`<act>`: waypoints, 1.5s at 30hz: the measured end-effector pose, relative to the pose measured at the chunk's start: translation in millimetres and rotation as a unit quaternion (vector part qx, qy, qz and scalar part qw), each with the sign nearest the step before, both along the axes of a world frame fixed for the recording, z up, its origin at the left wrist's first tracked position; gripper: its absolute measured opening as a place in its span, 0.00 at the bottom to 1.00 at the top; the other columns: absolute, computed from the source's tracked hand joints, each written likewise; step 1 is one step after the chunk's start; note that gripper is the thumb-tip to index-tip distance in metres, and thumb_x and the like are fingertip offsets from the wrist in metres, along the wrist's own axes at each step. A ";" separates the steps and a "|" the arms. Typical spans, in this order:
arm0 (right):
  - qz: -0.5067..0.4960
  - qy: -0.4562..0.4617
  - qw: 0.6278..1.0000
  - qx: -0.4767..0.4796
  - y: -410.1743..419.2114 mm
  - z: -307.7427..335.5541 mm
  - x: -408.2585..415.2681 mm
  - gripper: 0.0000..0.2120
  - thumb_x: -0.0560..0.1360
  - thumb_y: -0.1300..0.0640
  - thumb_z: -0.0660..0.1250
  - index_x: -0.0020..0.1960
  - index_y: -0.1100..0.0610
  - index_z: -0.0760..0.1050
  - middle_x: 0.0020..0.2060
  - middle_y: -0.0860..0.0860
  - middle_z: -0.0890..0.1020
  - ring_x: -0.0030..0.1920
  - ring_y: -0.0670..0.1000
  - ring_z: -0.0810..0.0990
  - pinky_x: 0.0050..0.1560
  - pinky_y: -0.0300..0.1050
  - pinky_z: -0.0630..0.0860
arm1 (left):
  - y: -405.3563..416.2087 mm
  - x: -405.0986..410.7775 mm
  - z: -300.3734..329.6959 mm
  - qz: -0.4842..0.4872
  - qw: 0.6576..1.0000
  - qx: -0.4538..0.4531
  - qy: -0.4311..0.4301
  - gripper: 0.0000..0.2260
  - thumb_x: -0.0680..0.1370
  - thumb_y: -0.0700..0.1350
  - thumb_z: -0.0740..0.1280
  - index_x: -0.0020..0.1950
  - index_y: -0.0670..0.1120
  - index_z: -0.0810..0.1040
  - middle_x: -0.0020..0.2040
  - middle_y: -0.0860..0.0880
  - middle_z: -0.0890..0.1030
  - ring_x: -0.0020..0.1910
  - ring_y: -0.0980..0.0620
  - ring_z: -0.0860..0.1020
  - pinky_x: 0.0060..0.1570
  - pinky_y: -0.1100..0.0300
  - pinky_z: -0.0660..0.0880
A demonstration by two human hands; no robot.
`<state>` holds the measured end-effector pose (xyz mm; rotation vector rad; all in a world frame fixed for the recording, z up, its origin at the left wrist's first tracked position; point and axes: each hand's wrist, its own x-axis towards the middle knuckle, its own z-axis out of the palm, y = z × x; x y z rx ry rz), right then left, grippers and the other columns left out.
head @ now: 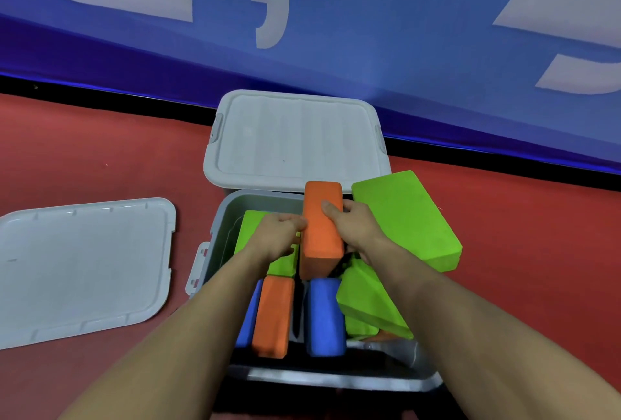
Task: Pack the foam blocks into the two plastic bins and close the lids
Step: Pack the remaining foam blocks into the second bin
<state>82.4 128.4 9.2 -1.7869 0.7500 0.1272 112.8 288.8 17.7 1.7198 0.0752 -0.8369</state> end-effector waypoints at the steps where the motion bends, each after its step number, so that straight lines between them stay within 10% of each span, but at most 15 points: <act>1: 0.000 -0.005 1.000 0.002 -0.7 -3.1 -1.4 0.14 0.79 0.44 0.69 0.55 0.53 0.81 0.49 0.53 0.87 0.48 0.56 0.86 0.51 0.60 0.83 | 2.1 -1.1 -2.0 -0.001 1.000 -0.002 0.005 0.09 0.83 0.45 0.65 0.58 0.46 0.83 0.58 0.43 0.85 0.48 0.49 0.80 0.55 0.53 0.77; 7: -0.031 0.010 0.997 0.072 5.4 -17.3 -5.1 0.14 0.79 0.49 0.71 0.62 0.53 0.80 0.52 0.55 0.86 0.52 0.59 0.86 0.50 0.66 0.83 | 1.3 -6.3 -16.3 -0.008 0.999 0.003 -0.042 0.14 0.82 0.40 0.67 0.67 0.40 0.78 0.57 0.44 0.84 0.47 0.54 0.80 0.41 0.71 0.75; 16: -0.035 0.032 0.997 0.060 10.9 -62.5 10.9 0.08 0.79 0.50 0.70 0.55 0.53 0.79 0.51 0.56 0.86 0.51 0.60 0.85 0.50 0.66 0.82 | 0.3 1.8 -67.0 0.029 0.989 0.121 -0.076 0.15 0.77 0.49 0.75 0.59 0.42 0.83 0.52 0.46 0.86 0.53 0.46 0.84 0.56 0.51 0.79; 24: -0.036 0.105 0.993 0.042 8.2 -160.6 28.3 0.22 0.75 0.45 0.69 0.63 0.57 0.74 0.58 0.58 0.83 0.55 0.60 0.83 0.58 0.63 0.80 | 1.9 8.1 -112.8 -0.012 0.917 0.367 -0.154 0.43 0.68 0.68 0.73 0.75 0.45 0.68 0.75 0.40 0.64 0.76 0.41 0.61 0.74 0.50 0.61; 28: -0.047 0.117 0.992 0.018 16.2 -167.6 31.7 0.21 0.80 0.51 0.67 0.68 0.61 0.72 0.63 0.58 0.80 0.61 0.60 0.80 0.65 0.58 0.76 | -1.4 3.8 -140.2 -0.036 0.894 0.395 -0.208 0.49 0.73 0.67 0.70 0.83 0.45 0.52 0.83 0.41 0.47 0.82 0.42 0.46 0.80 0.50 0.47; 45: -0.047 0.037 0.995 -0.076 50.0 -115.0 -22.8 0.25 0.80 0.54 0.68 0.75 0.58 0.69 0.68 0.54 0.78 0.67 0.56 0.77 0.67 0.46 0.71 | 18.3 -14.7 -133.3 -0.067 0.885 0.376 -0.266 0.48 0.74 0.69 0.67 0.83 0.44 0.52 0.83 0.43 0.47 0.82 0.44 0.46 0.80 0.49 0.46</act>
